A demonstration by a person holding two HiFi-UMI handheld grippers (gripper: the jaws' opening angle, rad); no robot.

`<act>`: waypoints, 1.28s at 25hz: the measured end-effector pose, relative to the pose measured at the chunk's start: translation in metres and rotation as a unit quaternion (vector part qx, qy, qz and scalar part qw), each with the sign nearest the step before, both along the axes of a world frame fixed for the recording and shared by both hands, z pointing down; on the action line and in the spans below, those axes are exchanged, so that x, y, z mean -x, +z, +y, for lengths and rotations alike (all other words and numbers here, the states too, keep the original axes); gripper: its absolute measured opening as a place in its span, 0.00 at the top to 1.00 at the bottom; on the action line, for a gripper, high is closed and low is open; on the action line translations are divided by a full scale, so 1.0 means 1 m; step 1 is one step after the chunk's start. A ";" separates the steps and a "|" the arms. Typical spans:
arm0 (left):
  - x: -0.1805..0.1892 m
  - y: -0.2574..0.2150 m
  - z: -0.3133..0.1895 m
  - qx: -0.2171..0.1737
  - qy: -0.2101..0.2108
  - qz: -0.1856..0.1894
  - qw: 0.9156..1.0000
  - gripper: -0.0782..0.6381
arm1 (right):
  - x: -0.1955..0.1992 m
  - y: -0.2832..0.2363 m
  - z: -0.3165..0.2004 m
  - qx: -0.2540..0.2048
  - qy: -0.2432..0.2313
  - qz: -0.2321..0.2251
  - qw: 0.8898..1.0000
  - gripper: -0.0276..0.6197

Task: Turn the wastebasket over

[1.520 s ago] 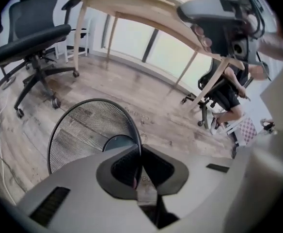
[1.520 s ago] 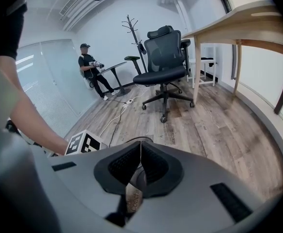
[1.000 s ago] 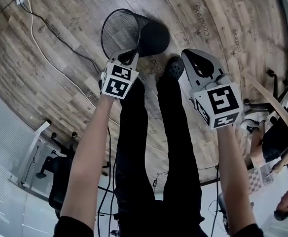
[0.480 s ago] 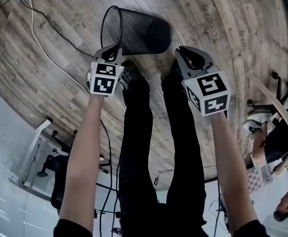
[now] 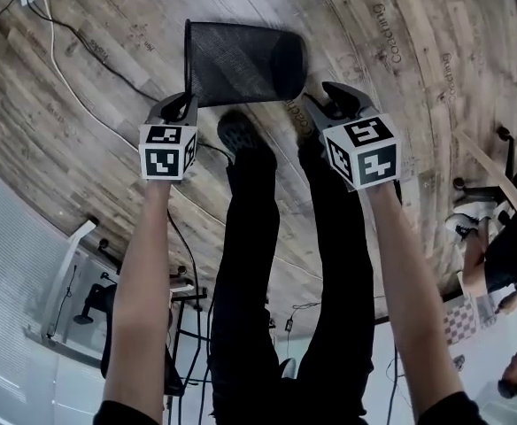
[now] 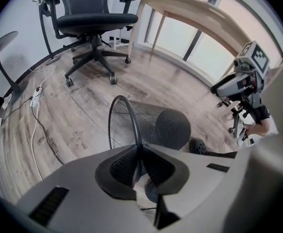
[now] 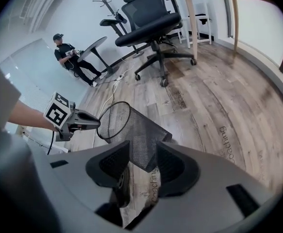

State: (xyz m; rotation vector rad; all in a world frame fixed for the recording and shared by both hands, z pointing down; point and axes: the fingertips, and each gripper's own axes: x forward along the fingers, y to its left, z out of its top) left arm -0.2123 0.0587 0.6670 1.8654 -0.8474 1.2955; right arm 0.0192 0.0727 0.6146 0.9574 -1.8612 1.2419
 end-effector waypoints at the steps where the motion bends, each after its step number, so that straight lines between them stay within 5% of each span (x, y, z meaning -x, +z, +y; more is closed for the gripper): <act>1: 0.002 0.003 0.001 0.003 -0.002 0.000 1.000 0.83 | 0.001 0.008 0.001 0.005 0.006 0.001 1.000 0.70; 14: 0.018 0.024 0.003 0.033 -0.035 0.022 0.999 0.83 | 0.012 0.108 0.013 0.065 0.090 0.000 0.994 0.56; 32: 0.034 0.041 0.000 0.049 -0.062 0.022 0.997 0.82 | 0.033 0.136 0.007 0.061 0.064 -0.024 0.996 0.58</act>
